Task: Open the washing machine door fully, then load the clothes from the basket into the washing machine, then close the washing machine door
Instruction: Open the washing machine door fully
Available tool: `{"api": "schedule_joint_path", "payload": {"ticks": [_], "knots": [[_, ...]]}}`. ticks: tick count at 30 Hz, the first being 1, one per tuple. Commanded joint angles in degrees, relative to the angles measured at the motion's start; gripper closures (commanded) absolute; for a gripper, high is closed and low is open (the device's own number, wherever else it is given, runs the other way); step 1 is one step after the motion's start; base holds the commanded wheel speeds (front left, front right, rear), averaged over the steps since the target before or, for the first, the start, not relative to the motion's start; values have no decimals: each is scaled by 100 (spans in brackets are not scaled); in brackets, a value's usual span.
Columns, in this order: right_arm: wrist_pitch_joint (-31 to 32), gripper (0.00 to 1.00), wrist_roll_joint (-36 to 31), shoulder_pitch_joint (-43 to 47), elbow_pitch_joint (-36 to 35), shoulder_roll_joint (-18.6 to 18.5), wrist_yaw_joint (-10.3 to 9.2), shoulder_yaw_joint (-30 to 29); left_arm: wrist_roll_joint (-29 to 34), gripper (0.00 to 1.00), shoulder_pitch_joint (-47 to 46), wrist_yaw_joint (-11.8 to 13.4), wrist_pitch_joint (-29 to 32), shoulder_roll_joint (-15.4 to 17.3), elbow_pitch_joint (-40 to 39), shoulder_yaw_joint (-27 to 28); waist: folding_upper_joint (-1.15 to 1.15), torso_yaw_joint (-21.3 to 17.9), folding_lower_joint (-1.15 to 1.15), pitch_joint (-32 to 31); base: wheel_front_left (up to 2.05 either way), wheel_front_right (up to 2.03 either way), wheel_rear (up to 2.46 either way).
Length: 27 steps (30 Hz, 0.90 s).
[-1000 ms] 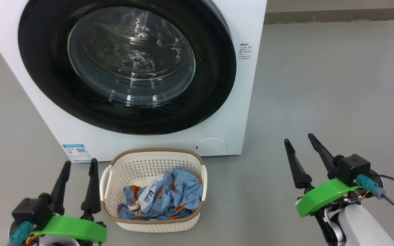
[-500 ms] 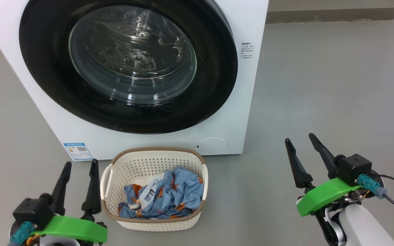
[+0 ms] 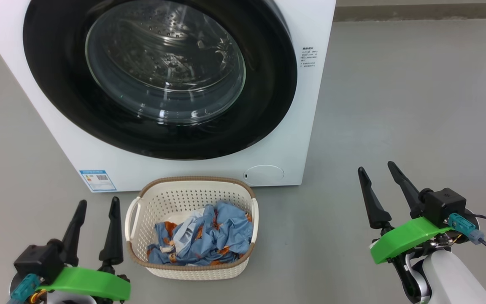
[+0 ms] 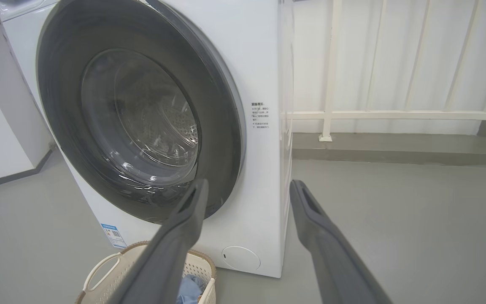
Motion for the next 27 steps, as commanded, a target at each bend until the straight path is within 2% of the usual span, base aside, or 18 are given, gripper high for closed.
{"api": "schedule_joint_path", "payload": {"ticks": [1,11,12,13,14,15,16,17,21,27], "knots": [[-71,0,11,-175,-154,2,17,67,-62,0,-153,23,-41,168,-126,179,0,20,0,42,0,0,0],[-71,0,51,-609,-126,-50,17,-194,-116,0,-277,-28,-35,251,-151,164,0,118,0,437,0,0,0],[-71,9,53,-672,-138,-76,17,-223,-109,0,-294,-36,-36,271,-162,162,0,130,0,477,0,0,0],[-71,36,71,-733,-158,-99,17,-258,-111,0,-307,-42,-37,287,-168,165,0,145,0,520,0,0,0],[-71,54,100,-791,-178,-119,17,-296,-117,0,-321,-50,-38,300,-177,168,0,160,0,564,0,0,0],[-71,64,120,-849,-196,-149,17,-332,-124,0,-337,-59,-40,312,-187,170,0,177,0,608,0,0,0],[-71,90,159,-906,-218,-167,17,-377,-130,0,-353,-68,-41,322,-196,172,0,193,0,649,0,0,0],[-71,100,241,-959,-241,-165,17,-427,-137,0,-368,-77,-42,330,-206,175,0,208,0,690,0,0,0],[-71,100,594,-1211,-272,-197,17,-682,-170,0,-445,-117,-47,355,-253,179,0,269,0,867,0,0,0],[88,100,1418,-1740,-73,-311,17,-616,-213,0,-558,-168,-53,409,-298,188,0,350,0,1124,0,0,0]]}}
